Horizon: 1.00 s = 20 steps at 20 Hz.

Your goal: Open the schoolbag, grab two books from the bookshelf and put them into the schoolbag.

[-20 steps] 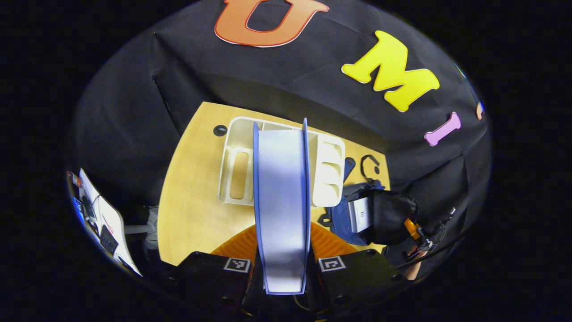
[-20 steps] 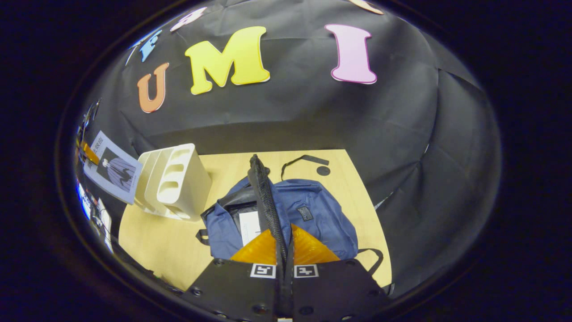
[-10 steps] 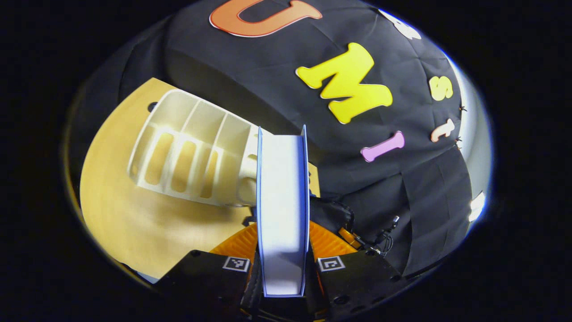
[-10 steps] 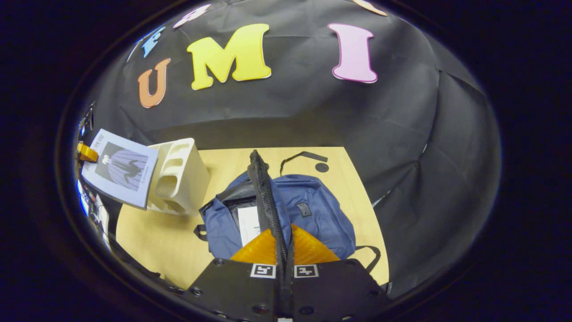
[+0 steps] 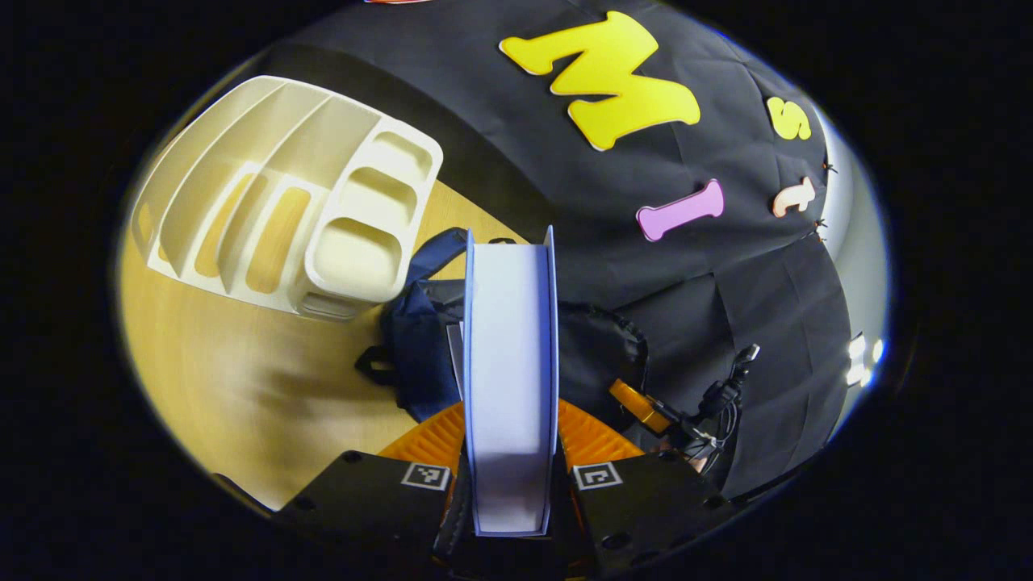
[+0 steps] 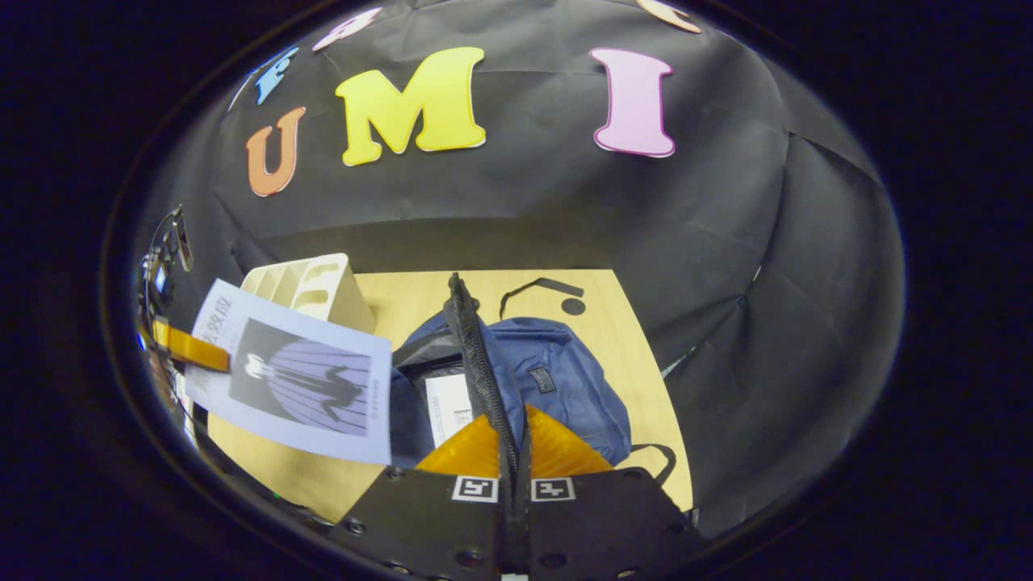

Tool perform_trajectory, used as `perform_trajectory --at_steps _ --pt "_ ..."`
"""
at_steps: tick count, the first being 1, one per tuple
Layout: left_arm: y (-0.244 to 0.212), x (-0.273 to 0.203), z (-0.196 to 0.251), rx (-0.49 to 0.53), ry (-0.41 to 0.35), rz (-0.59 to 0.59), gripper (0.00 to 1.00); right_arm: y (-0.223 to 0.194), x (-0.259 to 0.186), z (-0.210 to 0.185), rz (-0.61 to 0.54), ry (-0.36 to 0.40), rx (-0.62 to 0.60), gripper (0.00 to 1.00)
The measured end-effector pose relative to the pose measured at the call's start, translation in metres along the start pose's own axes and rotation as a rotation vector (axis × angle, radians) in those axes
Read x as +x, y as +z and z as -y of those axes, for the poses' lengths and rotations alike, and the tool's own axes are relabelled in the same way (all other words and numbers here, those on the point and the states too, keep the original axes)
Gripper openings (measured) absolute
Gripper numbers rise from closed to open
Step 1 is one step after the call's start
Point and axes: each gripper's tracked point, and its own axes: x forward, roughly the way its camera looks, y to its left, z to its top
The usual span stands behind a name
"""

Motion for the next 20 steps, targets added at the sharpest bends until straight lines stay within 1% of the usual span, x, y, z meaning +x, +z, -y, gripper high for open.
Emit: perform_trajectory --at_steps 2,3,4,6,7,8,9,10,11,12,14,18,19,20 --pt "-0.009 0.023 0.004 0.006 -0.012 0.006 0.41 0.001 -0.002 0.003 -0.002 0.001 0.006 0.03" --pt "-0.010 0.034 0.004 -0.004 -0.018 0.009 0.41 0.002 -0.002 0.004 -0.003 0.003 0.008 0.03" --pt "-0.011 0.045 0.003 -0.021 -0.017 0.013 0.41 0.003 -0.001 0.005 -0.003 0.004 0.010 0.00" --pt "-0.013 0.062 -0.003 -0.043 -0.009 0.023 0.41 0.005 -0.001 0.008 -0.004 0.005 0.011 0.00" --pt "-0.015 0.072 -0.004 -0.047 -0.013 0.026 0.36 0.006 -0.001 0.009 -0.003 0.005 0.012 0.00" --pt "-0.017 0.080 -0.006 -0.058 -0.023 0.030 0.41 0.008 -0.001 0.009 -0.003 0.007 0.011 0.00" --pt "-0.020 0.089 -0.006 -0.075 -0.036 0.030 0.41 0.009 -0.001 0.010 -0.001 0.008 0.012 0.00" --pt "-0.023 0.098 -0.007 -0.097 -0.048 0.027 0.46 0.010 -0.002 0.011 0.001 0.008 0.013 0.00" --pt "-0.027 0.106 -0.008 -0.119 -0.065 0.024 0.46 0.011 -0.002 0.011 0.005 0.008 0.019 0.00" --pt "-0.031 0.116 -0.009 -0.138 -0.070 0.023 0.41 0.012 -0.002 0.010 0.005 0.009 0.024 0.00" --pt "-0.038 0.132 -0.011 -0.144 -0.080 0.019 0.41 0.015 -0.001 0.008 0.008 0.014 0.032 0.00" --pt "-0.041 0.160 0.003 -0.158 -0.116 0.020 0.41 0.025 -0.006 0.007 0.022 0.018 0.025 0.00" --pt "-0.040 0.168 0.006 -0.160 -0.121 0.016 0.46 0.025 -0.007 0.007 0.022 0.017 0.022 0.00" --pt "-0.039 0.174 0.008 -0.162 -0.128 0.012 0.47 0.025 -0.008 0.008 0.022 0.018 0.021 0.00"
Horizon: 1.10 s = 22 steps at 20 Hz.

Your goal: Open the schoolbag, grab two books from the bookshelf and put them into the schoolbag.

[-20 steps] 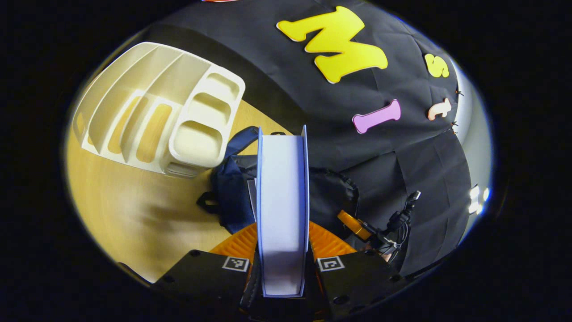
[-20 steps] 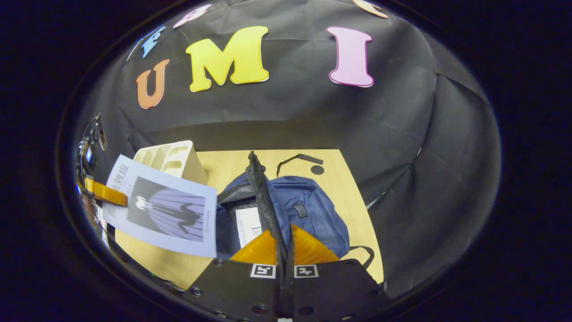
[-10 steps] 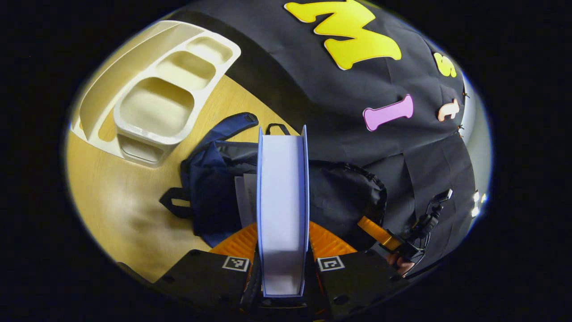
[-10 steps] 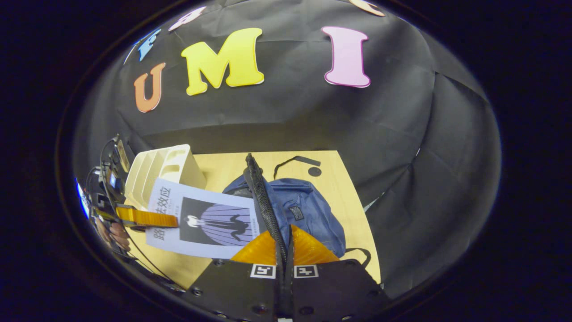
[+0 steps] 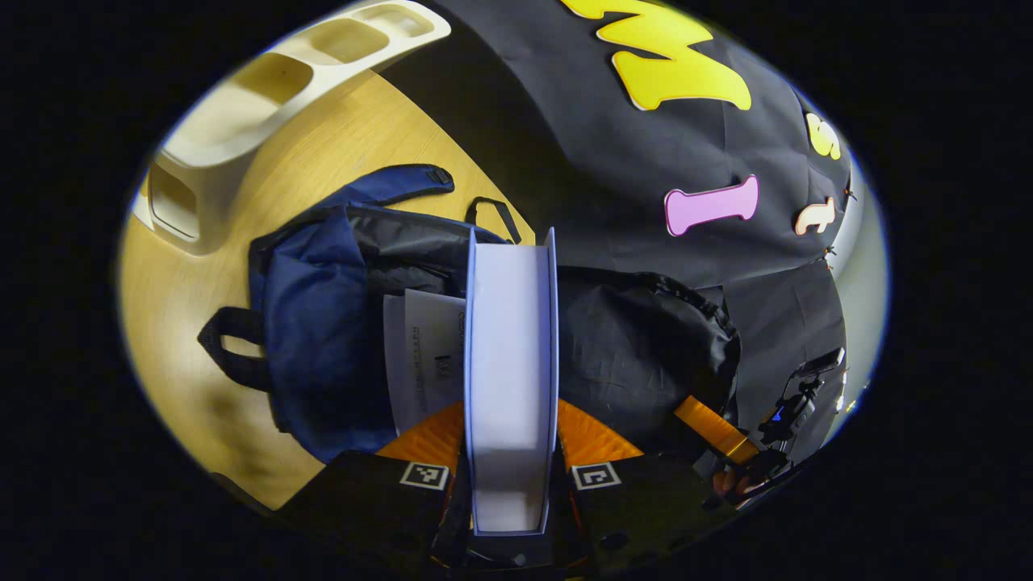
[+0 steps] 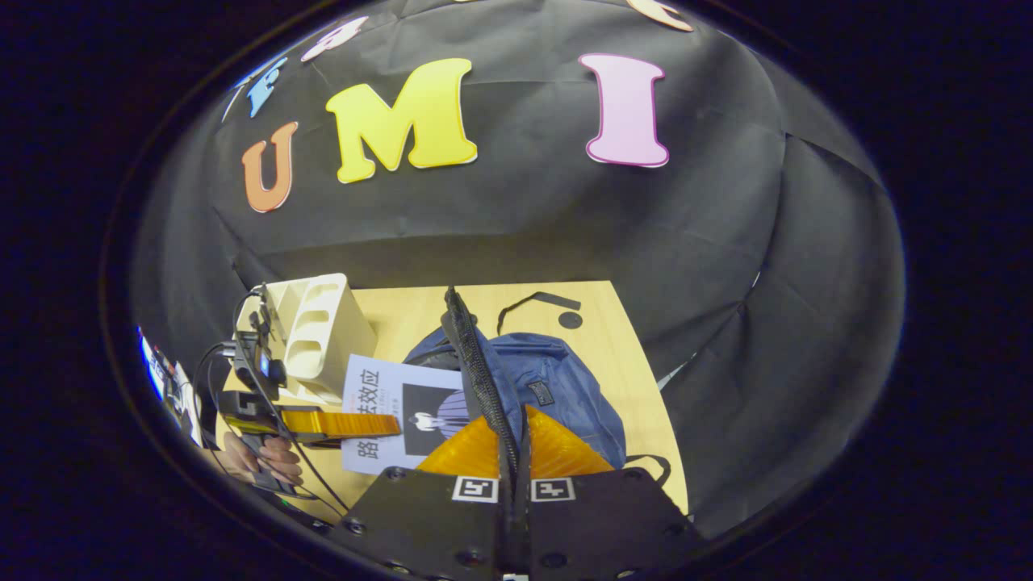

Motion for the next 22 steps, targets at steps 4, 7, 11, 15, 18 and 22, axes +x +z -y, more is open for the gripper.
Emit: perform_trajectory --at_steps 4,7,11,15,18,22 --pt "-0.002 0.031 0.001 -0.066 -0.042 -0.014 0.47 -0.002 -0.001 0.001 -0.009 -0.003 0.000 0.00" --pt "-0.010 0.055 -0.003 -0.107 -0.067 -0.026 0.41 -0.003 0.001 0.001 -0.018 -0.003 -0.014 0.00" --pt "-0.016 0.073 -0.011 -0.127 -0.087 -0.033 0.42 -0.003 0.005 0.000 -0.022 0.004 -0.017 0.00" --pt "-0.018 0.084 -0.013 -0.134 -0.097 -0.034 0.42 -0.002 0.007 0.000 -0.023 0.005 -0.020 0.00" --pt "-0.021 0.091 -0.024 -0.163 -0.063 -0.049 0.48 -0.003 0.009 -0.002 -0.028 0.007 -0.021 0.00" --pt "-0.024 0.095 -0.030 -0.208 -0.019 -0.089 0.66 -0.007 0.010 -0.003 -0.036 0.012 -0.015 0.00"
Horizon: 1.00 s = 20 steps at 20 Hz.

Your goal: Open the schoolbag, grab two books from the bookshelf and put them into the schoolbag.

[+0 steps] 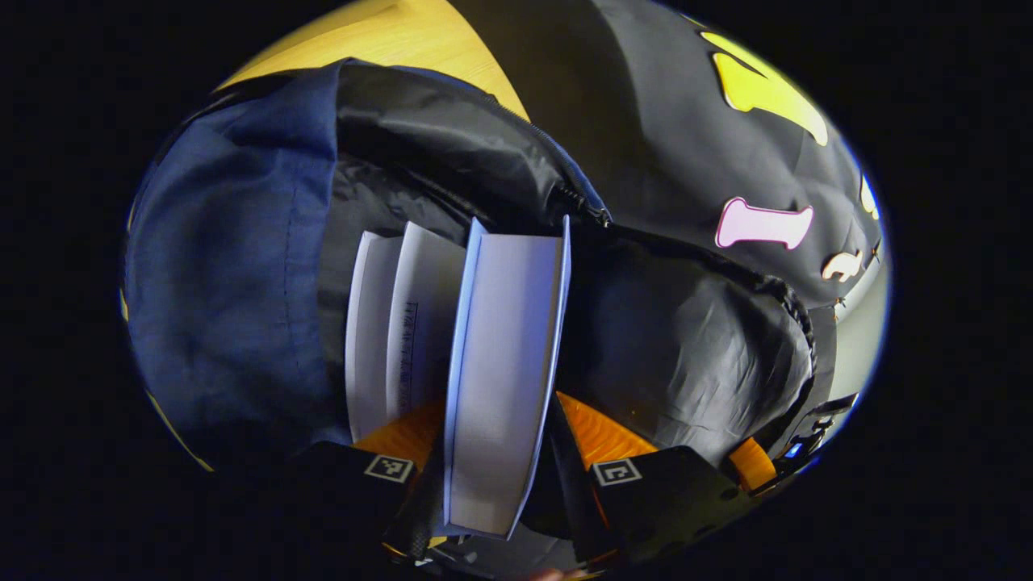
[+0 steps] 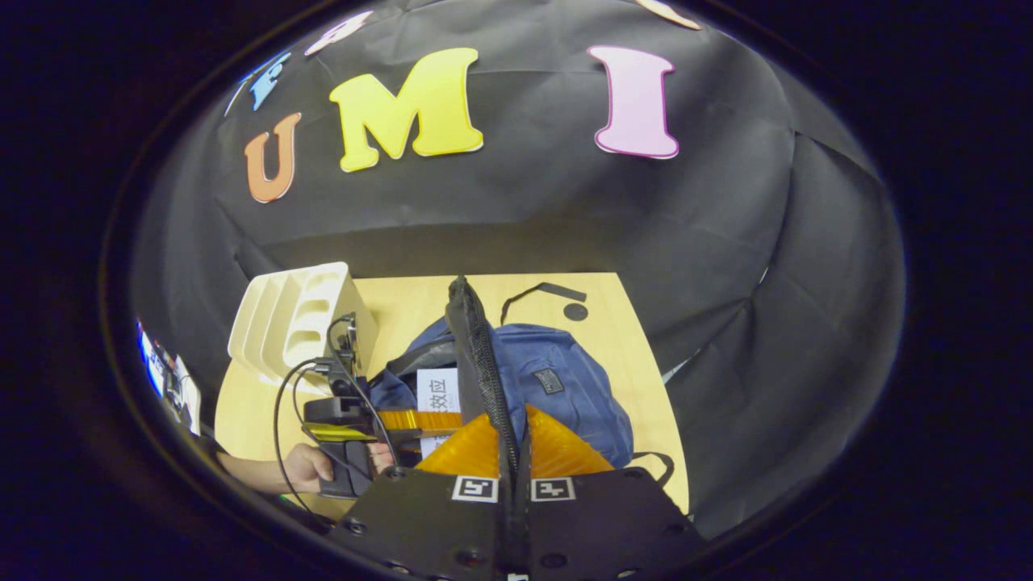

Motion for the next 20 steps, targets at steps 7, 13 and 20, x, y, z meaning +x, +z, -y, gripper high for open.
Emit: perform_trajectory --at_steps 7,13,20 --pt "-0.013 -0.028 -0.018 0.110 0.262 -0.093 0.79 -0.004 0.007 0.000 -0.006 0.002 0.009 0.00" --pt "0.003 -0.076 -0.012 0.371 0.471 -0.062 0.80 -0.006 0.006 -0.010 0.003 0.016 0.018 0.00" --pt "0.038 -0.152 0.016 0.780 0.703 0.069 0.80 -0.012 0.003 -0.039 0.024 0.067 0.036 0.00"
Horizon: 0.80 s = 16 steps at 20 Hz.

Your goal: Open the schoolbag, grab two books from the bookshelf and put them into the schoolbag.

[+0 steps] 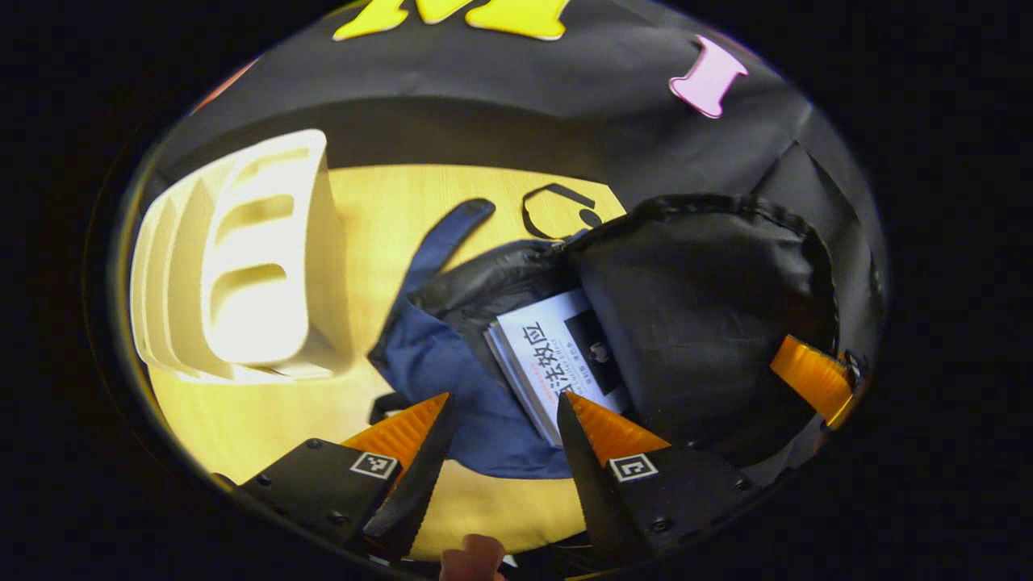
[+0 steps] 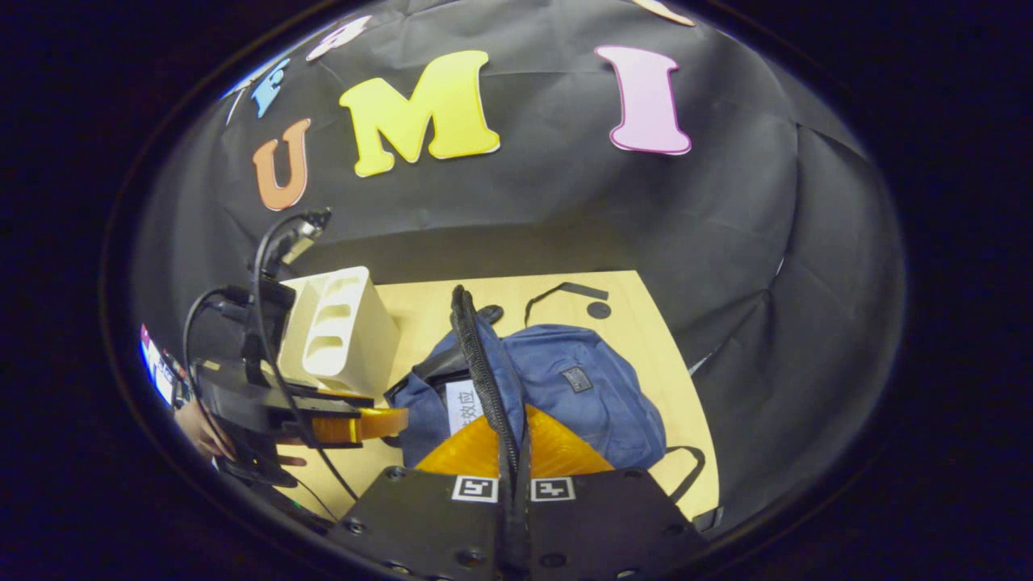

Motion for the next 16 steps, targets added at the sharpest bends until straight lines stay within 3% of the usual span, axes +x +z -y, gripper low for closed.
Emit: perform_trajectory --at_steps 8,11,15,16 --pt "0.002 -0.089 -0.039 0.105 0.116 0.077 0.80 -0.014 0.001 -0.037 0.014 0.019 -0.039 0.01" --pt "-0.002 -0.127 -0.061 0.148 0.184 0.102 0.80 -0.023 0.001 -0.061 0.013 0.072 -0.042 0.11" --pt "0.011 -0.172 -0.097 0.138 0.289 0.234 0.79 -0.012 -0.011 -0.092 0.080 0.140 -0.035 0.50" --pt "0.017 -0.183 -0.103 0.103 0.297 0.283 0.79 -0.003 -0.017 -0.100 0.116 0.150 -0.042 0.67"
